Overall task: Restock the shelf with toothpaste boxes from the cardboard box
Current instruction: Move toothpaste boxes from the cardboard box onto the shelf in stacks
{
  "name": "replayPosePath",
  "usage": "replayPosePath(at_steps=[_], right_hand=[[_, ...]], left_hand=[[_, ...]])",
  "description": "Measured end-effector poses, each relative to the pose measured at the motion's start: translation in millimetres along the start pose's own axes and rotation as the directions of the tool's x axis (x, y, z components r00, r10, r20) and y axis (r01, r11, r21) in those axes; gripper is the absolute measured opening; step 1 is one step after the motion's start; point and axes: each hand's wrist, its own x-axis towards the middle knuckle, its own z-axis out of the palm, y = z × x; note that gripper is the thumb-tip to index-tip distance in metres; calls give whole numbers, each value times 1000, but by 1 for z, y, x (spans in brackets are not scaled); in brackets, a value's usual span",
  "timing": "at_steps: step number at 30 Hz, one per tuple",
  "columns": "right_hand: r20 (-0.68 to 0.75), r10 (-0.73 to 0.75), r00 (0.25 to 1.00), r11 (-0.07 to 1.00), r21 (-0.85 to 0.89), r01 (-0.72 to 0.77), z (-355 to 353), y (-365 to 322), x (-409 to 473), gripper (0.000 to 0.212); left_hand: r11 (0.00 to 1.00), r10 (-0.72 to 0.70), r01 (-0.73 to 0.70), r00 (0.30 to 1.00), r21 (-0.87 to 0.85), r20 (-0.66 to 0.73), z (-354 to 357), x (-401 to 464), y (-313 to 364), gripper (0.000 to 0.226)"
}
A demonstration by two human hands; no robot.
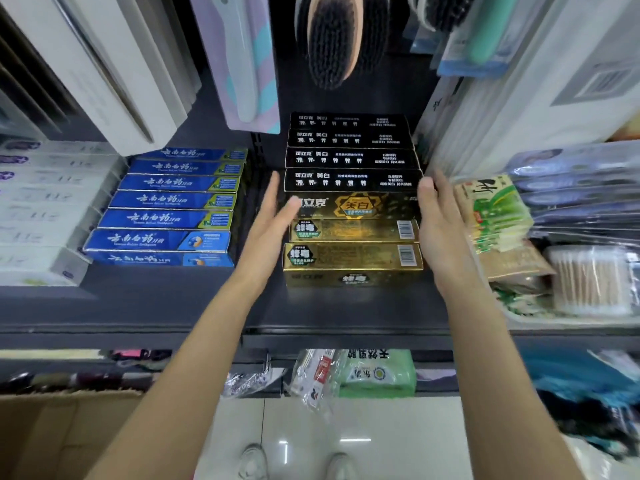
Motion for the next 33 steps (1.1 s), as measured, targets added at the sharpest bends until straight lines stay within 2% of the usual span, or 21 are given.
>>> replayPosePath(at_steps=[5, 10, 18, 24, 26, 30, 33], right_hand=[[-9, 31, 999, 999, 12, -30, 10, 32, -12, 57], [134, -18, 991, 992, 129, 1, 11, 42, 4, 57], [176, -4, 984, 990, 138, -20, 13, 49, 10, 59], [278, 19, 960, 989, 136, -59, 10, 42, 7, 64], [267, 20, 963, 994, 99, -48, 11, 41, 8, 61], [122, 20, 992, 1000, -10, -19, 13, 43, 17, 47], [77, 12, 997, 997, -75, -7, 16, 43, 18, 45]], left_hand=[[997, 70, -71, 997, 42, 31, 16, -10, -11, 69], [994, 92, -92, 996, 64, 9, 17, -4, -20, 65], [992, 113, -113, 994, 59, 7, 17, -1, -19, 71], [995, 90, -90, 996, 50, 0, 15, 1, -19, 73], [996, 76, -74, 997, 52, -26, 16, 2, -21, 71], [985, 46, -40, 998, 169, -33, 18, 5, -22, 65], [976, 39, -23, 997, 218, -70, 17, 8, -18, 56]])
